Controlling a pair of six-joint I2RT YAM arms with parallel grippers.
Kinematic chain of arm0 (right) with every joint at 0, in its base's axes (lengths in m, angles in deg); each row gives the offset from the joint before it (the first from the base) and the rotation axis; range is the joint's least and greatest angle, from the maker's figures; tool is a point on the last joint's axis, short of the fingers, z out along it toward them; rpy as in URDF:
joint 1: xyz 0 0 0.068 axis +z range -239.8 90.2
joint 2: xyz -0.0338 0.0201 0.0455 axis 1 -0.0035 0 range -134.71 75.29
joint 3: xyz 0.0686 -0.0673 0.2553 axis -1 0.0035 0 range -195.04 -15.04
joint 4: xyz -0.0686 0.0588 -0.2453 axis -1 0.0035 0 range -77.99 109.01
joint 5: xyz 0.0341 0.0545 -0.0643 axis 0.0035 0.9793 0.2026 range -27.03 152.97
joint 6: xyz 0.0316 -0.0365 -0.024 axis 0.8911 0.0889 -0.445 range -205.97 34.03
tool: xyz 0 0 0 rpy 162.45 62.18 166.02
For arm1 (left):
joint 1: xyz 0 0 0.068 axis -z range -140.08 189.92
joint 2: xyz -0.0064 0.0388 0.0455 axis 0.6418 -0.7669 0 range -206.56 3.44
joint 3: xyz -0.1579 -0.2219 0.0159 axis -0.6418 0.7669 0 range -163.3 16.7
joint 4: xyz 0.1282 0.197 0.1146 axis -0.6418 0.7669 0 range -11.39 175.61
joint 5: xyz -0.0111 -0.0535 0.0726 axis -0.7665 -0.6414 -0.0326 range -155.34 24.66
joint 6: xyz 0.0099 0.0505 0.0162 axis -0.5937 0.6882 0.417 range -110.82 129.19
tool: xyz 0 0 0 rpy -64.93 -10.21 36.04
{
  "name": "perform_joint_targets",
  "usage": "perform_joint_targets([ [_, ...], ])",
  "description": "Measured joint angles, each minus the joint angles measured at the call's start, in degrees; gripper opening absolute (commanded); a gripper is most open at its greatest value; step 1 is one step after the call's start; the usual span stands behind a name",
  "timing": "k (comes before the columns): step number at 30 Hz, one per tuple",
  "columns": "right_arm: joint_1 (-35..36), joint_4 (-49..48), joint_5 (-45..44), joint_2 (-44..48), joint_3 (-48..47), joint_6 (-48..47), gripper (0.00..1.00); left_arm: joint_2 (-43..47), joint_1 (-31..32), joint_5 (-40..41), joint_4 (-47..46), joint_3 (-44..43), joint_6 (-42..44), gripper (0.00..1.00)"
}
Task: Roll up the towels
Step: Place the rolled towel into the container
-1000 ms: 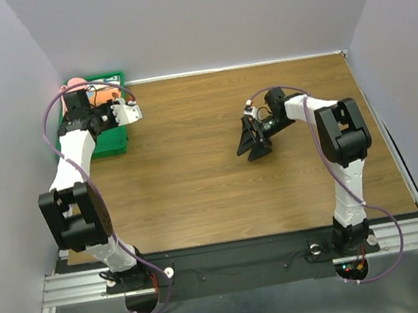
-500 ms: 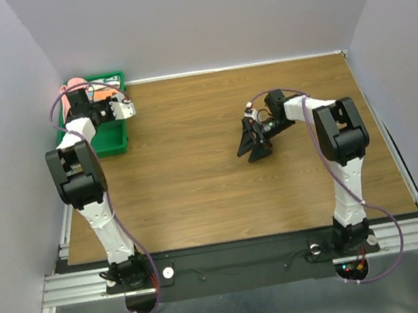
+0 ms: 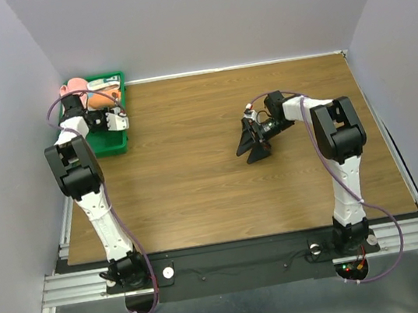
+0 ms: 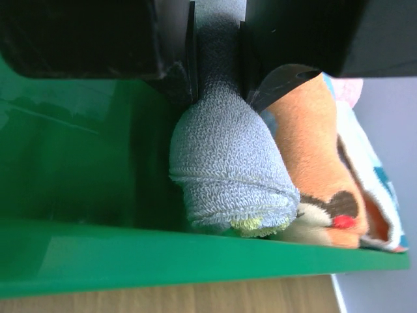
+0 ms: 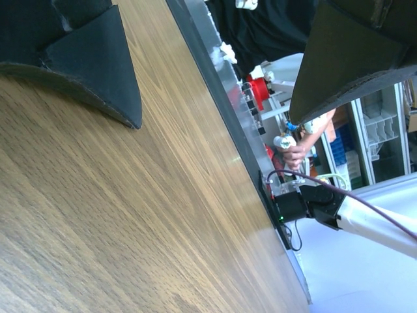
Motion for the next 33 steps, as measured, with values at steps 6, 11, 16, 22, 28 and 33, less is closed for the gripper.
perform_joint_targets([
  [6, 0.00, 0.07, 0.02, -0.09, -0.07, -0.13, 1.00, -4.42, 0.02, -0.48, 4.81, -6.69, 3.06, 0.00],
  [11, -0.02, 0.24, 0.33, -0.50, -0.35, -0.28, 1.00, -5.51, 0.02, -1.20, 6.38, -8.68, 3.82, 0.06],
  [16, -0.02, 0.81, 1.18, -1.25, -0.96, -0.26, 1.00, -6.73, 0.04, -1.36, 6.29, -10.36, 3.93, 0.32],
  [22, -0.04, 0.96, 1.22, -1.29, -0.98, -0.26, 1.00, -8.00, 0.26, -1.22, 5.42, -11.76, 4.26, 0.53],
  [28, -0.04, 1.07, 1.22, -1.29, -0.98, -0.37, 1.00, -7.23, 0.26, -1.20, 3.89, -9.90, 4.87, 0.76],
  [33, -0.04, 1.18, 1.36, -1.29, -0.98, -0.50, 1.00, -4.15, 0.33, -0.42, 4.46, -7.91, 5.51, 0.99],
])
